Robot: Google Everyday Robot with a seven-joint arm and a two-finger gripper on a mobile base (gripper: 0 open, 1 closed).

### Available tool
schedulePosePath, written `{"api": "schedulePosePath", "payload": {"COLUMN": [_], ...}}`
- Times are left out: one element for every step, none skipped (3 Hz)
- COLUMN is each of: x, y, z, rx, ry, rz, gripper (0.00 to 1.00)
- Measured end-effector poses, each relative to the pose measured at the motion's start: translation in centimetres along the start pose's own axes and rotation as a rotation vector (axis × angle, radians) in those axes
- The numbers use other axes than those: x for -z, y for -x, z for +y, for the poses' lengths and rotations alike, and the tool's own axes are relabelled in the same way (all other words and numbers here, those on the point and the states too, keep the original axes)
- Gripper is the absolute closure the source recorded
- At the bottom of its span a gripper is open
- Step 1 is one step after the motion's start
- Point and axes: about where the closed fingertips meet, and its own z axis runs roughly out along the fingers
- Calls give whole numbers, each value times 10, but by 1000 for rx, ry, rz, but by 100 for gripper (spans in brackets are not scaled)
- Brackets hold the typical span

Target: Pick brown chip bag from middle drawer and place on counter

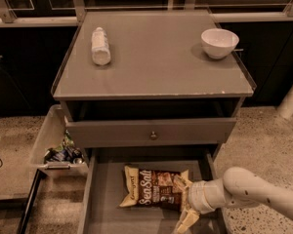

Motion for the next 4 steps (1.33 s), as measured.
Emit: {"api": "schedulePosePath", "payload": {"x": [-15,-36,-58,-67], "y": [15,22,16,6], "z": [-4,-9,-19,-34], "rx": [33,84,125,158], "ry": [-28,-57,-65,-83], "rz": [-39,-32,5,48], "gripper": [0,0,0,0]}}
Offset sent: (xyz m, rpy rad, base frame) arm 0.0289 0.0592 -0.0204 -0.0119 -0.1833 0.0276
